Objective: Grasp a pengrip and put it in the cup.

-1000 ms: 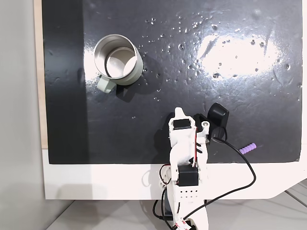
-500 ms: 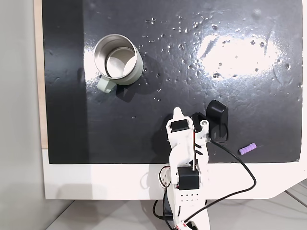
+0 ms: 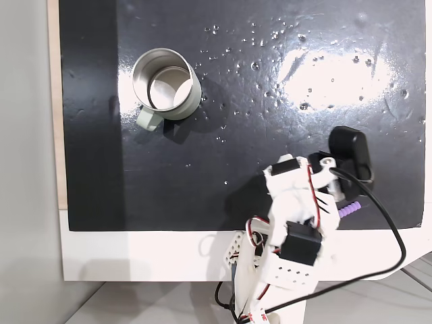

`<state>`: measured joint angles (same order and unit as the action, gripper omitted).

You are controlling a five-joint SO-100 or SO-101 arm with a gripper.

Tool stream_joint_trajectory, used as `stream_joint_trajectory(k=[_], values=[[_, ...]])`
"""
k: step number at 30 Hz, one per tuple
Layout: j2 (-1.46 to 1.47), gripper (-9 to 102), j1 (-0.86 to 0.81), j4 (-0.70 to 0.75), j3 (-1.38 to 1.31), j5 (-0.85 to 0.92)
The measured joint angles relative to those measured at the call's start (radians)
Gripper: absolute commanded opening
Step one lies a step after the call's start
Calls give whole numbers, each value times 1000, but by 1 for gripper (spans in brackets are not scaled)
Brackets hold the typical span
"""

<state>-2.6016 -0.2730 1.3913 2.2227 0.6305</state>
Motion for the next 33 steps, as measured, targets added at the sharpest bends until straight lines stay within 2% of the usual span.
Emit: stream_joint_trajectory(k=[12,25,33], values=[[98,8,-494,37,-67,483],[344,25,-758,25,-104,813],[426,26,-877,23,-64,1078]])
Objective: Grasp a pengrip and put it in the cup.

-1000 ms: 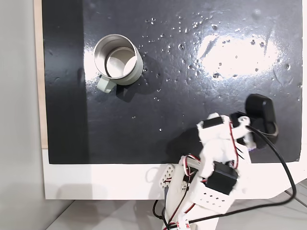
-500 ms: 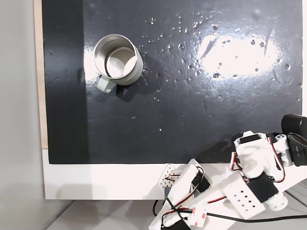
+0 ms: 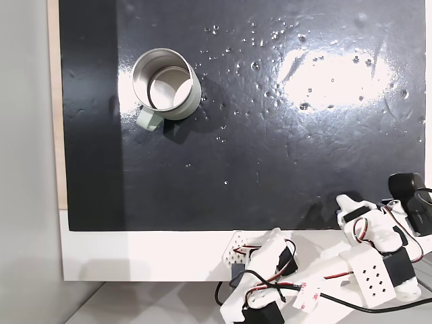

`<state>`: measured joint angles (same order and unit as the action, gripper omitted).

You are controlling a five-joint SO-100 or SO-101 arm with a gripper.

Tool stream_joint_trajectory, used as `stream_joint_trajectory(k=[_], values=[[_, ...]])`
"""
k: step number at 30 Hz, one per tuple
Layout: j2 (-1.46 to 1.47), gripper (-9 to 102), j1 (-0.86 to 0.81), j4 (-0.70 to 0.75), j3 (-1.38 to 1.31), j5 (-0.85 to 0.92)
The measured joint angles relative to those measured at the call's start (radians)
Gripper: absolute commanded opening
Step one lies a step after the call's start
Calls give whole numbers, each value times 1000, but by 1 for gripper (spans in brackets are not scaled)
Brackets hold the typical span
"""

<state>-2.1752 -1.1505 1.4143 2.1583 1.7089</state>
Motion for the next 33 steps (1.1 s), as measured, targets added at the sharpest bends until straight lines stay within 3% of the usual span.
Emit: stream_joint_trajectory(k=[6,14,20,26,33], values=[[92,26,-77,-166,87,135],[173,25,-84,-394,176,149],[199,18,-83,-522,261,150],[195,2,-67,-580,295,150],[193,0,-51,-583,298,144]])
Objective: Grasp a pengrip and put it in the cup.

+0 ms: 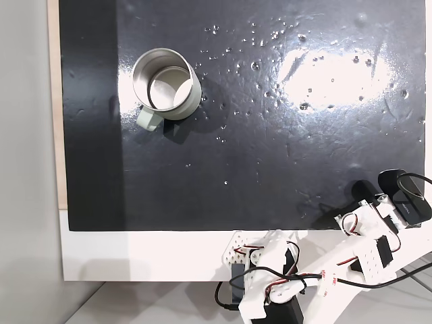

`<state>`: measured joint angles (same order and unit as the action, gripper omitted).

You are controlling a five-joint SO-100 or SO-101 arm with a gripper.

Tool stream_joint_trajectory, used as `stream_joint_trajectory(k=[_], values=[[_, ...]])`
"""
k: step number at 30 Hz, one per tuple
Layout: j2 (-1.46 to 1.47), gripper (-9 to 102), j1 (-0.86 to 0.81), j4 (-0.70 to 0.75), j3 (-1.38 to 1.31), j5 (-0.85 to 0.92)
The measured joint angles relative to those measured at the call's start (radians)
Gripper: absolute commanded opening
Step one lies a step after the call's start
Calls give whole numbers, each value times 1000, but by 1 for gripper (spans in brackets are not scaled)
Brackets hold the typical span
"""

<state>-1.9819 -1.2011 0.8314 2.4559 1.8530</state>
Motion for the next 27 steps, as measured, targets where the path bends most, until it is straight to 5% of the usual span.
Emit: stream_joint_trajectory(k=[27], values=[[-91,0,821,515,-522,-1046]])
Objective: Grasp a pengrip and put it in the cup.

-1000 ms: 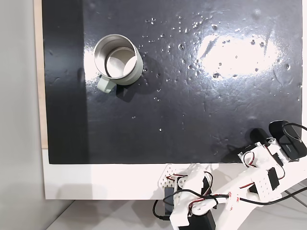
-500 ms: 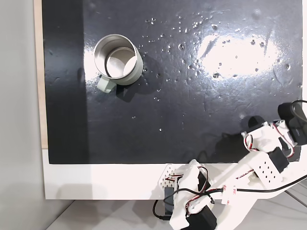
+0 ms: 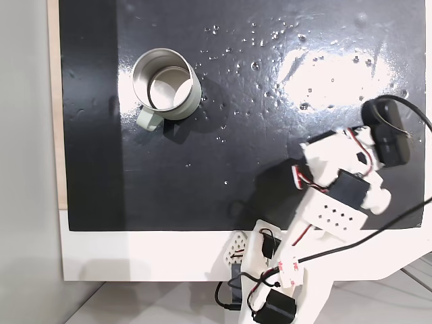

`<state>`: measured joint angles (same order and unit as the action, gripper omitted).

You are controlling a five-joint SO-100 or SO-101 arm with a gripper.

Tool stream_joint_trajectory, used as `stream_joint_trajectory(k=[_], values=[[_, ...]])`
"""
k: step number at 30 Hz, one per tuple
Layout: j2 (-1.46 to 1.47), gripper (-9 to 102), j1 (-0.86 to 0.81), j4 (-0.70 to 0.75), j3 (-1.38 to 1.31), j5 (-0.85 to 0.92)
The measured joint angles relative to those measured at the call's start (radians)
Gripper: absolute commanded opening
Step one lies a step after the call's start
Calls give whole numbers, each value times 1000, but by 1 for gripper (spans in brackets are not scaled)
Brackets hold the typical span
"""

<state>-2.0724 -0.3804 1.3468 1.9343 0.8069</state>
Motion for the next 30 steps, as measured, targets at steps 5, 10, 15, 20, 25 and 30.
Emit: stream_joint_trajectory(k=[5,10,15,20,25,30], values=[[0,0,175,25,-61,-227],[0,0,348,-5,-138,-434],[28,0,489,-132,-166,-594],[107,0,541,-272,-166,-703],[149,0,635,-347,-166,-772],[155,0,727,-414,-212,-811]])
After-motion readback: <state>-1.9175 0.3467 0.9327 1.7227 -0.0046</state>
